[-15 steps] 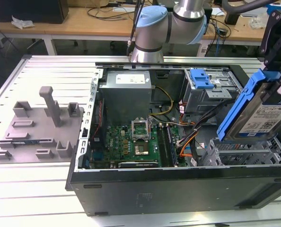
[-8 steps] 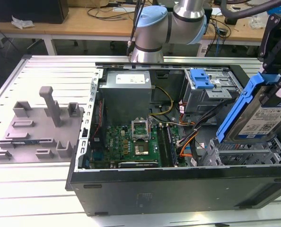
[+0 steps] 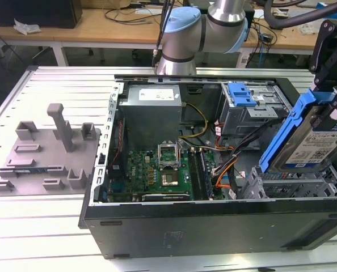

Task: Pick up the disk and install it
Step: 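Insert the disk into the insertion slot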

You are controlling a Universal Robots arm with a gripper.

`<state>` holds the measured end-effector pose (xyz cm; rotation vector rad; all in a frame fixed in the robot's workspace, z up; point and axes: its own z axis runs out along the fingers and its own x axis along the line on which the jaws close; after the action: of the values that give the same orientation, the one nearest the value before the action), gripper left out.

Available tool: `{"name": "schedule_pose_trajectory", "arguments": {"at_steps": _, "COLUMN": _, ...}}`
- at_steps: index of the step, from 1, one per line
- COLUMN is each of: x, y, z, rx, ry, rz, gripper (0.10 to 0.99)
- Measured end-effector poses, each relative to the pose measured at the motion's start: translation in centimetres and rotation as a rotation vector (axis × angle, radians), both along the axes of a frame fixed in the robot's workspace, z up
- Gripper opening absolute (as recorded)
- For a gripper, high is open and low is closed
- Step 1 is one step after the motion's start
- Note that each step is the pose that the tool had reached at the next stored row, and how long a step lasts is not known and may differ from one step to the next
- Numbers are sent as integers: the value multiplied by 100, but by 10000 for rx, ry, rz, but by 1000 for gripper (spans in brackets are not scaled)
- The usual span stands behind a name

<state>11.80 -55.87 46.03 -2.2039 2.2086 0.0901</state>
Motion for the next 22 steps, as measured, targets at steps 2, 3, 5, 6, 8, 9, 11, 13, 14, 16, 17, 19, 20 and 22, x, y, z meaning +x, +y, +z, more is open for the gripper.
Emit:
{"name": "schedule_pose_trajectory", "arguments": {"at_steps": 2, "x": 0, "y": -2, "z": -13, "rx": -1, "ry": -3, "rz": 0, "gripper": 365}}
{"name": "schedule_pose_trajectory", "arguments": {"at_steps": 3, "x": 0, "y": -3, "z": -18, "rx": -1, "ry": -4, "rz": 0, "gripper": 365}}
{"name": "schedule_pose_trajectory", "arguments": {"at_steps": 5, "x": 0, "y": -6, "z": -28, "rx": 0, "ry": -6, "rz": 1, "gripper": 365}}
{"name": "schedule_pose_trajectory", "arguments": {"at_steps": 6, "x": 0, "y": -6, "z": -31, "rx": 0, "ry": -7, "rz": 0, "gripper": 365}}
{"name": "schedule_pose_trajectory", "arguments": {"at_steps": 8, "x": 0, "y": -7, "z": -45, "rx": 0, "ry": -12, "rz": 0, "gripper": 365}}
{"name": "schedule_pose_trajectory", "arguments": {"at_steps": 9, "x": 0, "y": -7, "z": -49, "rx": -1, "ry": -13, "rz": 0, "gripper": 365}}
{"name": "schedule_pose_trajectory", "arguments": {"at_steps": 11, "x": 0, "y": -7, "z": -60, "rx": 0, "ry": -17, "rz": 1, "gripper": 365}}
{"name": "schedule_pose_trajectory", "arguments": {"at_steps": 13, "x": -2, "y": -7, "z": -75, "rx": -1, "ry": -23, "rz": 0, "gripper": 365}}
{"name": "schedule_pose_trajectory", "arguments": {"at_steps": 14, "x": -2, "y": -7, "z": -87, "rx": 0, "ry": -28, "rz": 0, "gripper": 365}}
{"name": "schedule_pose_trajectory", "arguments": {"at_steps": 16, "x": -2, "y": -8, "z": -102, "rx": 0, "ry": -30, "rz": 1, "gripper": 365}}
{"name": "schedule_pose_trajectory", "arguments": {"at_steps": 17, "x": -2, "y": -8, "z": -110, "rx": 0, "ry": -30, "rz": 0, "gripper": 365}}
{"name": "schedule_pose_trajectory", "arguments": {"at_steps": 19, "x": -2, "y": -8, "z": -132, "rx": 0, "ry": -33, "rz": 1, "gripper": 365}}
{"name": "schedule_pose_trajectory", "arguments": {"at_steps": 20, "x": -2, "y": -8, "z": -140, "rx": -3, "ry": -34, "rz": 1, "gripper": 365}}
{"name": "schedule_pose_trajectory", "arguments": {"at_steps": 22, "x": -3, "y": -9, "z": -158, "rx": 0, "ry": -38, "rz": 0, "gripper": 365}}
